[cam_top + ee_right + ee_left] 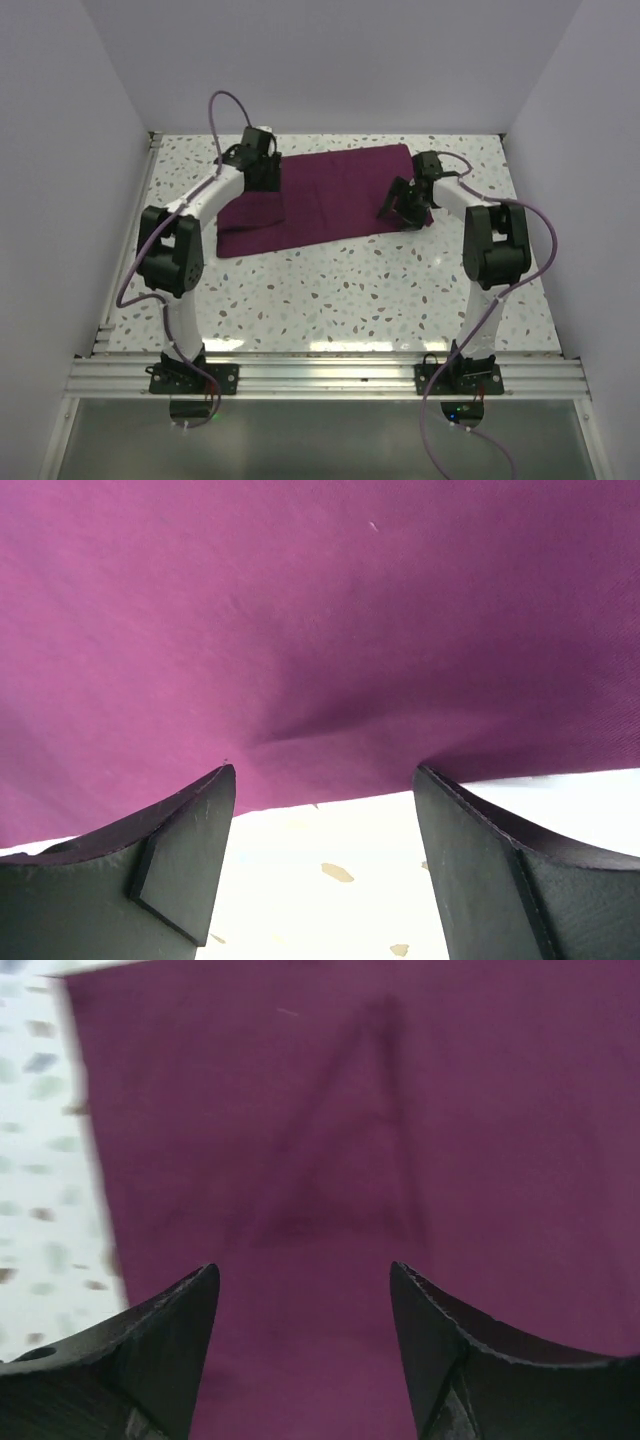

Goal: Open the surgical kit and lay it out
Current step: Open the surgical kit at the center of the board.

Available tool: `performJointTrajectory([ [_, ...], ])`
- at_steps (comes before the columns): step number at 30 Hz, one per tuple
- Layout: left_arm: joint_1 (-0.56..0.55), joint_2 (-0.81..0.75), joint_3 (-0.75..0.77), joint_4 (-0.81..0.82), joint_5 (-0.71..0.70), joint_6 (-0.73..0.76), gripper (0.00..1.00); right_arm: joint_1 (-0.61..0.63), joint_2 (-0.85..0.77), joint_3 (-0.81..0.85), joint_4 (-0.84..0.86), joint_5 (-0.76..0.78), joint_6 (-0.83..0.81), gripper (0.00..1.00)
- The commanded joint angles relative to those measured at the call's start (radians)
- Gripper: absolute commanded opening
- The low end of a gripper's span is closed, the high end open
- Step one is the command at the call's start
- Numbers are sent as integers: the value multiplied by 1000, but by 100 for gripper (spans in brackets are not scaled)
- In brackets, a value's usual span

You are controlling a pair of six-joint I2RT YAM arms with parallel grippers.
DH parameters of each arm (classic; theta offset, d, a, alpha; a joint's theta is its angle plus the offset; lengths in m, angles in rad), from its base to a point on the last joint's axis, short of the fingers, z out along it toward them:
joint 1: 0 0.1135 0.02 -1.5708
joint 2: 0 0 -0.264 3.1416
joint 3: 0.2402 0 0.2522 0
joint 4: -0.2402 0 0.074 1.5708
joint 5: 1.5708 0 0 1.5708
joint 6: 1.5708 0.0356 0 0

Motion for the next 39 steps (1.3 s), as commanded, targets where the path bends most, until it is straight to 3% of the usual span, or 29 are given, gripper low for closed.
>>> performJointTrajectory([
  [1, -70, -56, -117, 69, 40, -32, 71, 13, -91, -44, 25, -21, 6, 76],
  [8, -141, -3, -184, 80, 20, -37, 65, 19, -177, -122, 6, 0, -10, 76],
  [18, -146, 114, -120, 80, 21, -17, 56, 19, -240, -167, -40, 29, -39, 76],
  [26, -146, 91, -140, 71, -9, -23, 27, 19, -256, -177, -40, 48, -26, 76],
  [32, -144, 74, -57, 13, -26, -12, 16, 21, -288, -228, -26, 59, -2, 76],
  [39, -141, 66, 59, -40, -43, -8, 13, 21, -334, -260, -34, 78, 16, 76],
])
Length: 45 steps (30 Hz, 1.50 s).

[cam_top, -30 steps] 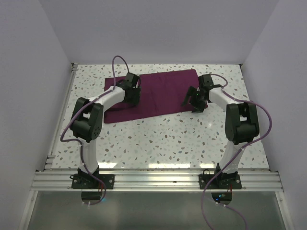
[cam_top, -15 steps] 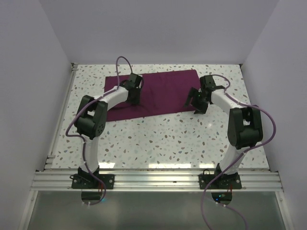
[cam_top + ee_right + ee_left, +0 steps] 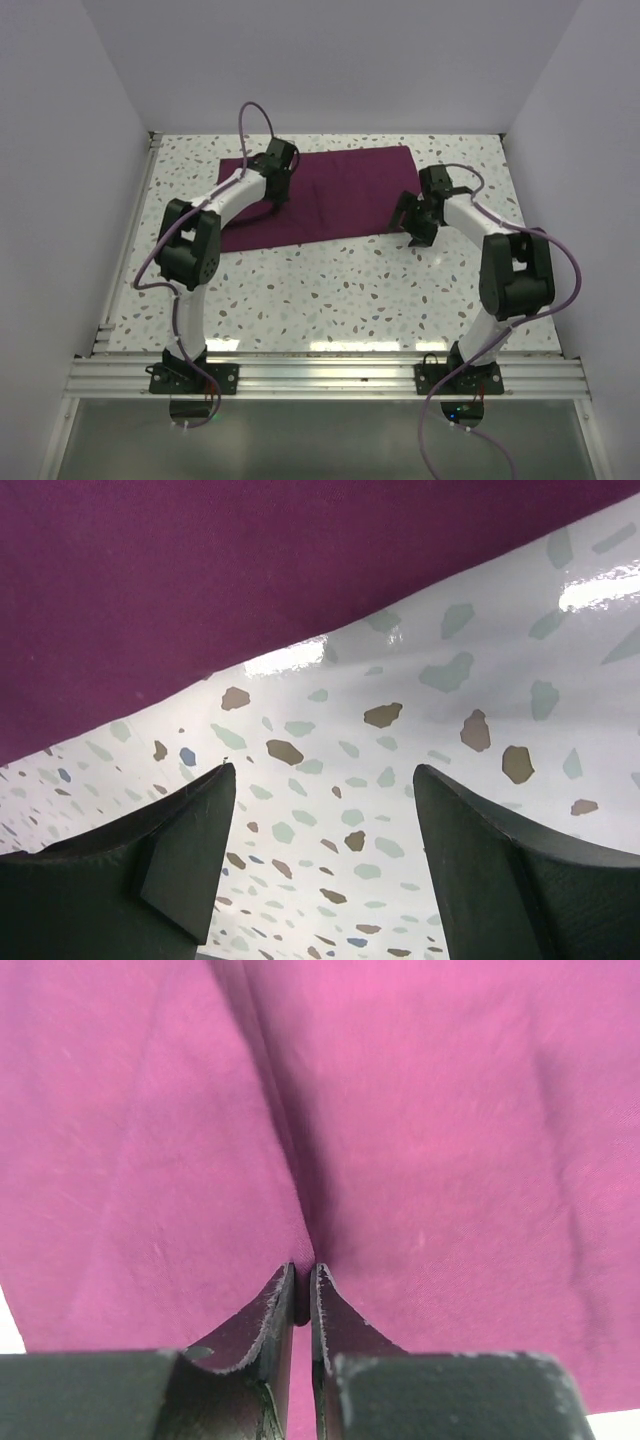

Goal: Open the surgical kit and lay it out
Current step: Open the surgical kit at the center of the board.

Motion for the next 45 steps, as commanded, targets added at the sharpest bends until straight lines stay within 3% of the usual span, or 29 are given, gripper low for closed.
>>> performJointTrajectory([
  [1, 10, -17, 84, -29, -26, 10, 13, 2, -70, 6, -6, 33, 15, 76],
  [5, 11, -20, 93, -37, -14, 2, 0, 4, -86, 42, -50, 57, 1, 76],
  [10, 10, -63, 29, 6, 28, 2, 0, 4, -122, 152, -125, 105, -1, 77],
  [13, 1, -102, 15, 4, 28, 13, 0, 4, -216, 221, -187, 163, 21, 81],
  [15, -8, -127, 6, 0, 43, 32, 0, 4, -286, 241, -214, 212, 44, 92],
  [18, -56, -191, -25, -23, 125, 97, 0, 2, -446, 227, -233, 235, 83, 96],
  [21, -172, -290, -113, -82, 178, 135, 0, 2, -614, 168, -259, 235, 166, 97],
  [24, -356, -469, -276, -117, 149, 48, 0, 2, -789, 94, -305, 244, 214, 98],
  [25, -472, -582, -317, -135, 131, 7, 0, 2, -826, 88, -320, 255, 219, 98],
  [27, -606, -702, -446, -135, 164, -137, 0, 2, -920, 94, -398, 269, 220, 98],
  [28, -739, -803, -476, -181, 150, -206, 0, 2, -943, 98, -421, 269, 217, 98],
  [33, -1143, -1032, -658, -382, -21, -876, 0, 2, -1115, 45, -506, 232, 229, 98],
  [34, -1247, -1082, -687, -423, -40, -962, 41, 2, -1130, 36, -512, 220, 232, 99],
  [35, -1280, -1098, -712, -433, -49, -1075, 81, 2, -1144, 28, -520, 188, 234, 98],
  [36, -1306, -1109, -744, -441, -58, -1108, 99, 2, -1156, 10, -517, 173, 242, 98],
  [38, -1352, -1086, -738, -512, -112, -1176, 100, 2, -1173, 0, -526, 151, 240, 99],
  [42, -1352, -968, -579, -716, -239, -1242, 100, 4, -1170, 40, -563, 131, 214, 99],
  [45, -1346, -948, -487, -778, -353, -1282, 100, 2, -1155, 62, -558, 131, 197, 98],
])
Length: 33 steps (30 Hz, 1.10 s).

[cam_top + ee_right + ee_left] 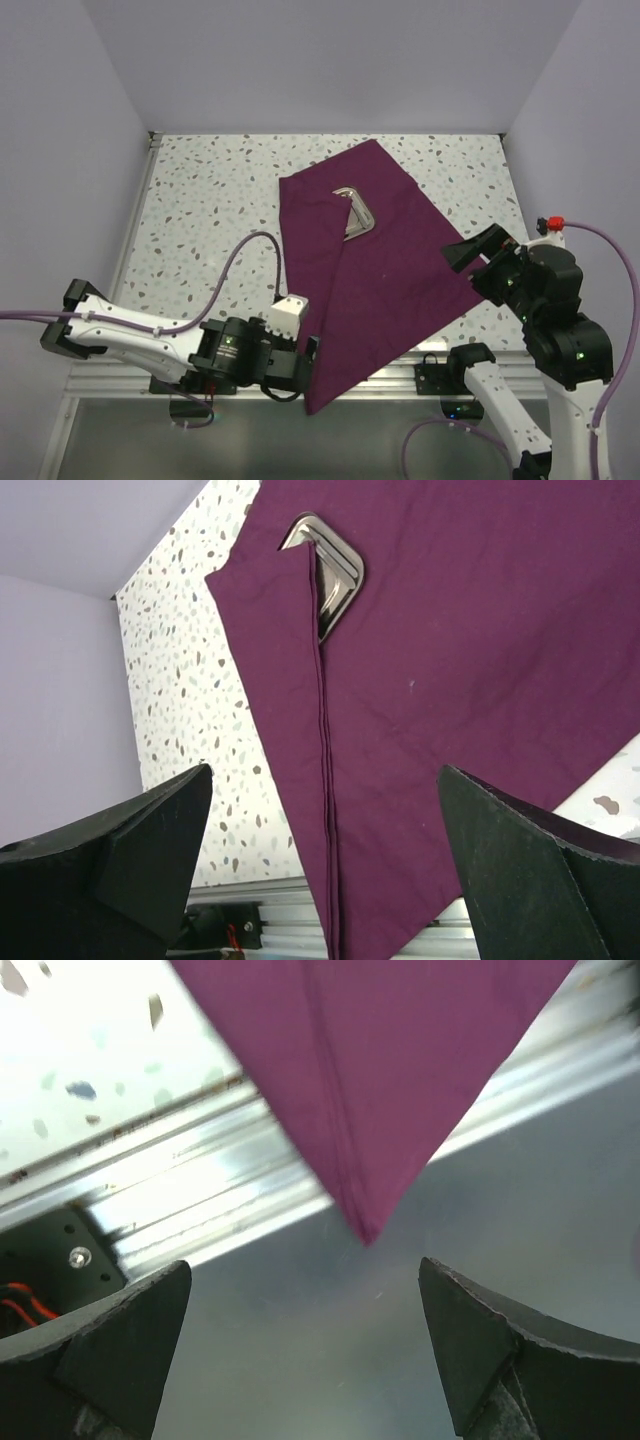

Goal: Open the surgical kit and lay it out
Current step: Open the surgical kit at the center of the board.

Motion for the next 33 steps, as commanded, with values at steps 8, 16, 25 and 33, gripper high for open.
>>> performJointTrajectory([
  [8, 190, -129, 56, 138, -538, 281, 100, 2, 54, -33, 82, -50, -34, 98],
  [16, 753, 151, -25, 1041, -240, 1097, 98, 0, 275, 7, 154, -21, -131, 98],
  [25, 884, 853, 578, 1124, -162, 1358, 88, 2, 464, 70, 192, 38, -186, 98],
  [33, 910, 1131, 888, 978, -211, 1366, 83, 2, 479, 105, 171, 72, -221, 98],
])
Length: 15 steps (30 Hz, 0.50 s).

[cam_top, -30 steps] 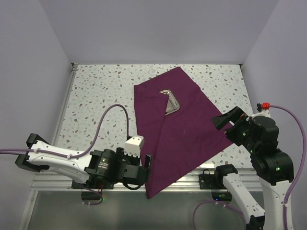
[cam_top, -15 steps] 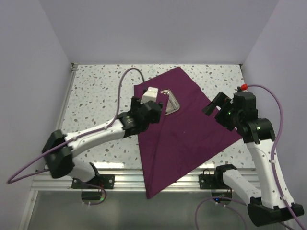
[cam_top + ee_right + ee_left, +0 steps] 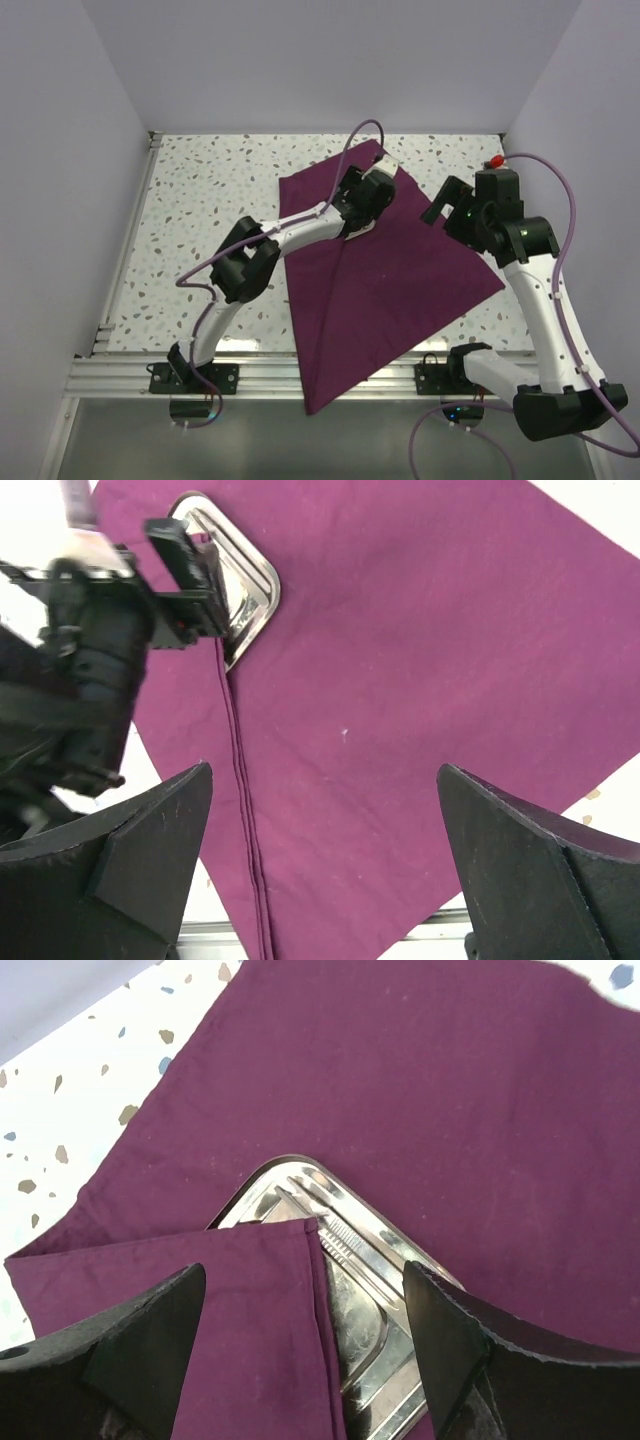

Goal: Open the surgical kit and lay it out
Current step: Open the surgical kit at the center of the board.

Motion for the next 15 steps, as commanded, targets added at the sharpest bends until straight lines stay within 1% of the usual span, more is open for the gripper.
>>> performJointTrajectory([
  [1, 19, 23, 67, -23, -37, 29, 83, 1, -4, 54, 13, 24, -44, 98],
  [5, 25, 46, 89, -86, -68, -20, 80, 2, 15, 84, -4, -19, -61, 98],
  [9, 34, 69, 84, -123, -45, -48, 78, 1, 22, 84, 4, -45, -73, 98],
  [12, 41, 112, 110, -184, -22, -95, 76, 4, 36, 87, 1, -48, -90, 98],
  [15, 42, 133, 121, -207, -13, -118, 74, 10, 56, 83, 10, -53, -84, 98],
])
